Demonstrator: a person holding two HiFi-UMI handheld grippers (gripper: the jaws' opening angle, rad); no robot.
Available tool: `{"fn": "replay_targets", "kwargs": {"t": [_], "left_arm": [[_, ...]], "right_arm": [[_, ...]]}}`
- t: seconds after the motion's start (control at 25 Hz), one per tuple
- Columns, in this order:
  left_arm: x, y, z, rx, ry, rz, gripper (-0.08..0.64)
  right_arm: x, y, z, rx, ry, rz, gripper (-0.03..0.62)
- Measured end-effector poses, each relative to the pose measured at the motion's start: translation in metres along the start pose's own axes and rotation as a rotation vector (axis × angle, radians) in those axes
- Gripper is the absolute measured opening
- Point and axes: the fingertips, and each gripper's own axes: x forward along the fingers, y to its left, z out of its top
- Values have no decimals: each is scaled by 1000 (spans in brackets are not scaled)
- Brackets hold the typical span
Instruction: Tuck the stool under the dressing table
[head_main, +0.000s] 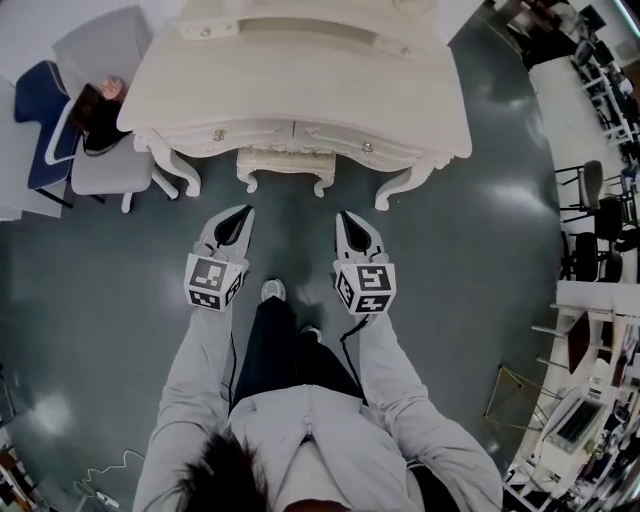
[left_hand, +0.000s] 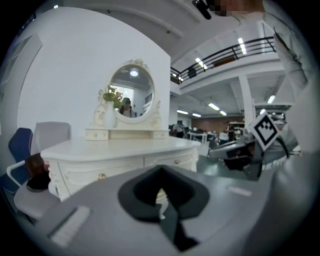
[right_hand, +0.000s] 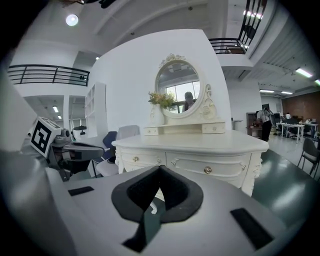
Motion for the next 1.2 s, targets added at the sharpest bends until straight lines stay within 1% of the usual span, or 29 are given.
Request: {"fn": "replay_targets", "kwargs": {"t": [0.08,0.2,0.32,0.52,0.72,0.92,1.2], "left_arm": [[-8,-3,11,-4,-17,24,3],[-20,-2,27,-39,-48,75,3],[-31,-3,40,-63,-74,108,3],[-46,-8,61,-60,-100,144,3],[-59,-14,80,-62,-132,158,3],[-65,-24,96,-70,-160,156,3],[-77,-35,121,-44,-198,149,3]], "right_arm": [[-9,3,11,-3,-11,12,0],[-21,7,26,-29,-27,23,0],[-34,8,40,-37,-44,19,0],[-55,7,56,-28,-71,16,2],[-74,4,72,-29,-102,13,1],[-88,2,90,-49,-134,6,2],[-105,4,115,-75,-187,0,2]]}}
